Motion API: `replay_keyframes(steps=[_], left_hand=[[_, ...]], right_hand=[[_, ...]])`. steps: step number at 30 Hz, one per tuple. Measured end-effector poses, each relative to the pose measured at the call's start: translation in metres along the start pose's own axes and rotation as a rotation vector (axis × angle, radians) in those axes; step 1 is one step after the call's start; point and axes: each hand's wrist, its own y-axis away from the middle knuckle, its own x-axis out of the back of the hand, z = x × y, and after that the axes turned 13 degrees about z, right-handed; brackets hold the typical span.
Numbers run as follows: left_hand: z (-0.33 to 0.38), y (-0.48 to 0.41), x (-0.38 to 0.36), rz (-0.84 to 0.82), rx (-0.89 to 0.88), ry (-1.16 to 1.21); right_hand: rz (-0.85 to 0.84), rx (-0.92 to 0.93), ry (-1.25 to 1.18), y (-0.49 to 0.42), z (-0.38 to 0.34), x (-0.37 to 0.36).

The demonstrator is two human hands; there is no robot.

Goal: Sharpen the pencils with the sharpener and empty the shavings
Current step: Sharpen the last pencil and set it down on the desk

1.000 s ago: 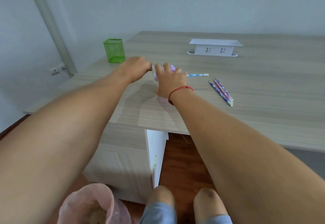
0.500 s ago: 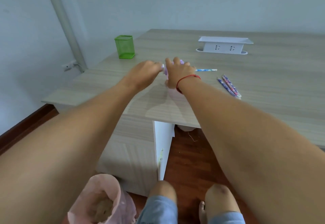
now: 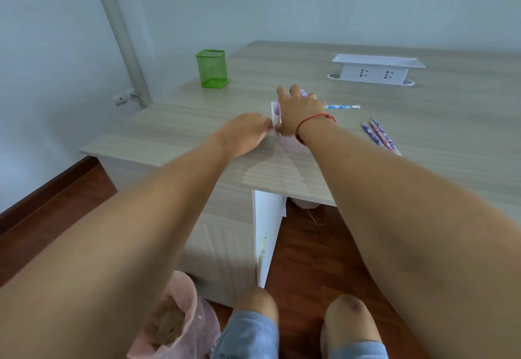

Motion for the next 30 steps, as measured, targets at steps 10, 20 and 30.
replay_keyframes(steps=[10,20,30], left_hand=[[-0.006,-0.008,-0.022,-0.093,0.104,0.053],[-0.016,-0.036,-0.019,-0.181,0.123,-0.007],[-0.034,-0.058,-0.004,-0.056,-0.136,-0.311]], right_hand=[[0.055,0.052,0.013,-0.002,0.006,-0.008],[0.129,0.031,-0.079,-0.003,0.01,-0.018],[0.111,-0.001,-0.042,0.0,0.01,-0.013]])
